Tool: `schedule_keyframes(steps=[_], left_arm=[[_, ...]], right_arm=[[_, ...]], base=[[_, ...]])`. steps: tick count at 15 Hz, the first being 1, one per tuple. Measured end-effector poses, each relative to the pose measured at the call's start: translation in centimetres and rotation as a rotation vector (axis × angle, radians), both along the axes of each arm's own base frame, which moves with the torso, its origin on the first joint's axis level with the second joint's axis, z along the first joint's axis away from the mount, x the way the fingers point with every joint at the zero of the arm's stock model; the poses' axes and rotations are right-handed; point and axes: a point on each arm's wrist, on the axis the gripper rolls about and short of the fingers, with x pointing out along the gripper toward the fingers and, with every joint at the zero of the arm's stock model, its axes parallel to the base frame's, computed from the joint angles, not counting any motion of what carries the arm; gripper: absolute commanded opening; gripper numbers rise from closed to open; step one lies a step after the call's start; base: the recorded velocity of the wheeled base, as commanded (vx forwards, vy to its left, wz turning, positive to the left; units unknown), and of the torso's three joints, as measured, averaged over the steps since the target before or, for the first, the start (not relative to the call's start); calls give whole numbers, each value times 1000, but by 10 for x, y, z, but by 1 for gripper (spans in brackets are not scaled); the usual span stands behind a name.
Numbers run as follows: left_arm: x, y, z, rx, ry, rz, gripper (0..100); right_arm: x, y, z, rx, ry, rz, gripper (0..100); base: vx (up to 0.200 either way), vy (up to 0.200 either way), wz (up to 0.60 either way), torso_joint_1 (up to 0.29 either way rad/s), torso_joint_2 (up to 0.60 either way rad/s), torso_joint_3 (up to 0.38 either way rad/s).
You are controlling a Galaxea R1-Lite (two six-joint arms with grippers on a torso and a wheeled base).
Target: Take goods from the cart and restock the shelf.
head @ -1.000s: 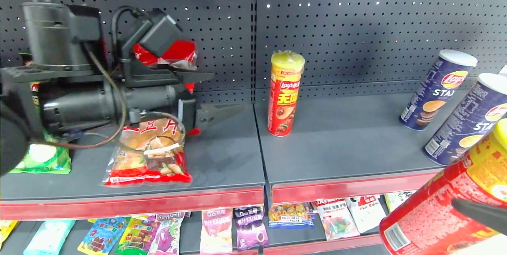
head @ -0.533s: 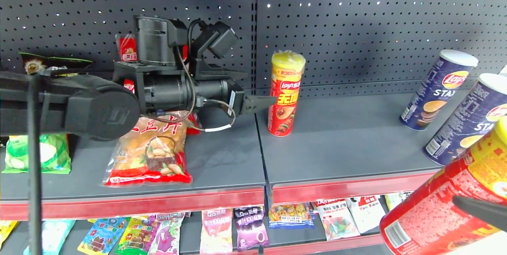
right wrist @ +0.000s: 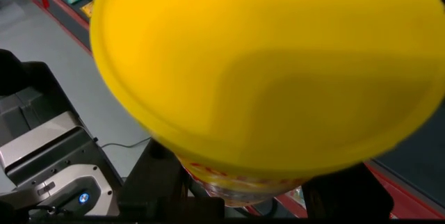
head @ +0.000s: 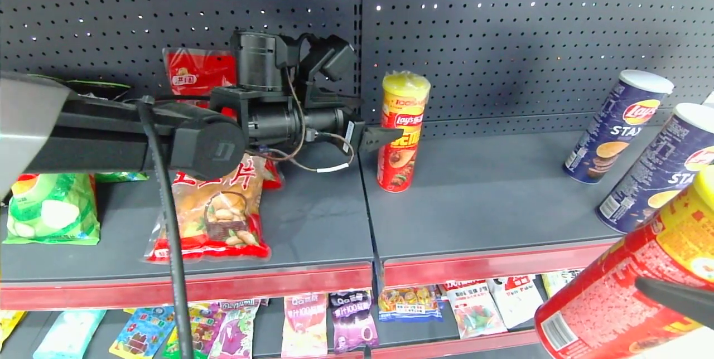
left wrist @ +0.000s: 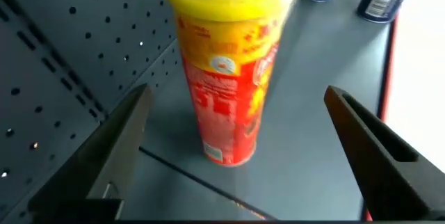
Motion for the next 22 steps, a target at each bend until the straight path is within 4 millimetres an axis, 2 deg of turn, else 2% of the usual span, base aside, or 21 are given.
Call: schedule_keyframes(steps=[4, 15, 16, 22], left_arm=[[16, -11, -5, -6, -11, -1, 100], [37, -46, -19, -26, -37, -48, 100], [38, -50, -20, -29, -41, -56, 0], [42, -56, -29, -28, -32, -75, 0]], right_arm=[[0, 0, 1, -2, -4, -10, 0], [0, -1, 2, 0, -8, -19, 0], [0, -1, 1, -1, -7, -27, 0], [-2, -2, 0, 1, -5, -29, 0]], base=[[0, 0, 0, 0, 0, 0], [0, 0, 0, 0, 0, 0], [0, 0, 0, 0, 0, 0], [0, 0, 0, 0, 0, 0]])
